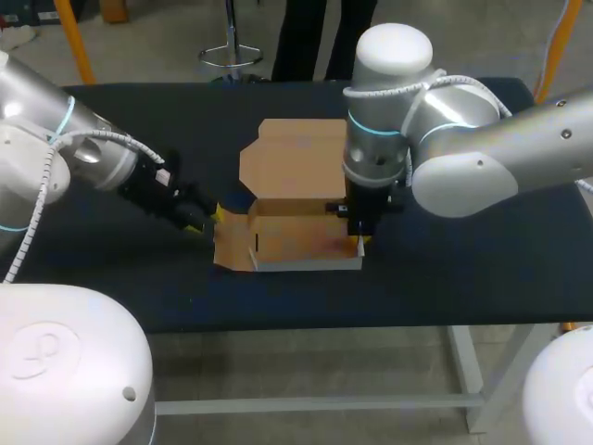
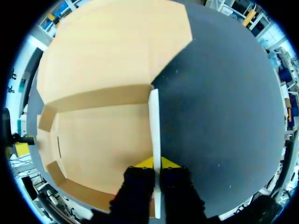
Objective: Assemble the packaging by folding the flat box into shape, placing the metal phone stand inside, and closing the box properly
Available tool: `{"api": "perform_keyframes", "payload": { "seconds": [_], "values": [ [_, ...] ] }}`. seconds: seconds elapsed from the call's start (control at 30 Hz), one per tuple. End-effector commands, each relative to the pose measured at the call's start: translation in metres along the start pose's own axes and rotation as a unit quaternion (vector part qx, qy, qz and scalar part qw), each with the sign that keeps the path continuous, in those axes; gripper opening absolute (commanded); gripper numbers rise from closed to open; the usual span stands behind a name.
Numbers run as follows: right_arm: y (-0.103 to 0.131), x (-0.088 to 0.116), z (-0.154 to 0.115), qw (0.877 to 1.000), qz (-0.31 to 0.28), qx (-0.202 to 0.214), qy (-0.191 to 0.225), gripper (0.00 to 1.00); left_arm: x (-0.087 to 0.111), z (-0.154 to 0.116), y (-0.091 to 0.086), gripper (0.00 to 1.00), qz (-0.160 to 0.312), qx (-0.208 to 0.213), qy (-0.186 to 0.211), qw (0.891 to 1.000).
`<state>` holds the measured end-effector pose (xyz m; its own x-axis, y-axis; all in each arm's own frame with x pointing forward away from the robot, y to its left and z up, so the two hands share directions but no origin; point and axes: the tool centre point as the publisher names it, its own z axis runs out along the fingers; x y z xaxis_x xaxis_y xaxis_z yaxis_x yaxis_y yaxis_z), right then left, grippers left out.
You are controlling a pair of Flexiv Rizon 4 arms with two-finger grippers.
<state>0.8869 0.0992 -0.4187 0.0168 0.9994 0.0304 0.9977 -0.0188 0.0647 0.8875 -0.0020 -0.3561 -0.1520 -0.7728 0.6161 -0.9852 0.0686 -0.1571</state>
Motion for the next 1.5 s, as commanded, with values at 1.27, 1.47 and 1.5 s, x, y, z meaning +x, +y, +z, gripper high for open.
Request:
{"api": "perform_keyframes", "payload": {
  "seconds": [1.27, 1.47, 1.5],
  "values": [
    [0.001, 0.0, 0.0, 1.0, -0.001, 0.002, 0.0, 0.0, 0.036, 0.043, -0.008, 0.0, -0.058, 0.029, -0.194, 0.979],
    [0.001, 0.0, 0.0, 1.0, -0.001, 0.002, 0.0, 0.0, 0.044, 0.048, -0.01, 0.0, -0.057, 0.028, -0.214, 0.975],
    [0.001, 0.0, 0.0, 1.0, -0.001, 0.002, 0.0, 0.0, 0.045, 0.049, -0.01, 0.0, -0.057, 0.027, -0.216, 0.974]
  ]
}}
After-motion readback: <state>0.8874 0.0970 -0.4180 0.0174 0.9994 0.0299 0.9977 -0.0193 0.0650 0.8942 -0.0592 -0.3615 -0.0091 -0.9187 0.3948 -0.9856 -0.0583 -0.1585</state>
